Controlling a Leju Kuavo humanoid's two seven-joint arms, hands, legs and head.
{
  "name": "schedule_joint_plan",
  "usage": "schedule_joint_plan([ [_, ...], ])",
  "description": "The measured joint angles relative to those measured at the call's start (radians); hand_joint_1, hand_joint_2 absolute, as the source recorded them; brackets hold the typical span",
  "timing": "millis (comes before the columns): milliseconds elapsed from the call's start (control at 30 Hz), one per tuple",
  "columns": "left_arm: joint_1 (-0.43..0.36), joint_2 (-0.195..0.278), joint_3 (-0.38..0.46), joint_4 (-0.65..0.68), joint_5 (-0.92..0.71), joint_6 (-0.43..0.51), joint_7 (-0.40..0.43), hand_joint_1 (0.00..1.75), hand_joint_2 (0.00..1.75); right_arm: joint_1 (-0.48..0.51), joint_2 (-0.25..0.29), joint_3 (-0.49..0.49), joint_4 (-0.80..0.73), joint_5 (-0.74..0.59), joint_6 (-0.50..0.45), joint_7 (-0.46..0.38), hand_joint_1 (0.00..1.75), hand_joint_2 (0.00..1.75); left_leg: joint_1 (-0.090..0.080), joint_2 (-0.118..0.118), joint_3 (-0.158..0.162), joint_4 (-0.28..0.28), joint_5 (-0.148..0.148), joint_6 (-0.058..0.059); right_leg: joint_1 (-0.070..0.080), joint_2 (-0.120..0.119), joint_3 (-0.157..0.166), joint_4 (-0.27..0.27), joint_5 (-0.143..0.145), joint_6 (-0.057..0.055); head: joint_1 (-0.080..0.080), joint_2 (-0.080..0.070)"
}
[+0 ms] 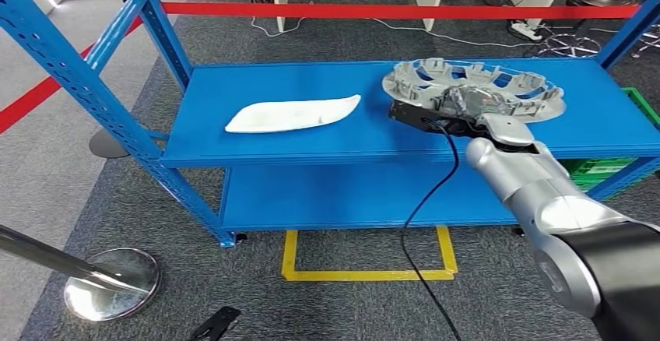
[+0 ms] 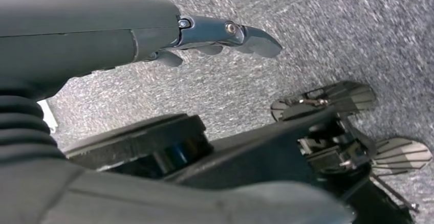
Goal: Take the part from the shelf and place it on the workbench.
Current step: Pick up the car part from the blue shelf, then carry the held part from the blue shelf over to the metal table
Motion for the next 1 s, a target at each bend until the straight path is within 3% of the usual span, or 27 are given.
schedule_joint_plan([
  [500,0.033,0.008,0.053,0.000,0.053,0.050,-0.031,0.00,1.75,-0.008,0.091,0.049,-0.193,-0.102,-0.055,-0.100,1.75,1.75,0.000,-0.001,-0.003,0.000,0.000,-0.001,0.001,-0.001,-0.003,0.000,0.000,0.000,0.000,0.000],
  [1000,0.048,0.009,0.077,0.000,0.065,0.052,-0.039,0.00,1.75,0.037,0.091,0.119,-0.414,-0.200,-0.078,-0.103,1.75,1.75,0.000,0.000,-0.004,0.000,0.000,-0.001,0.000,-0.001,-0.004,0.000,0.000,0.000,0.000,0.000],
])
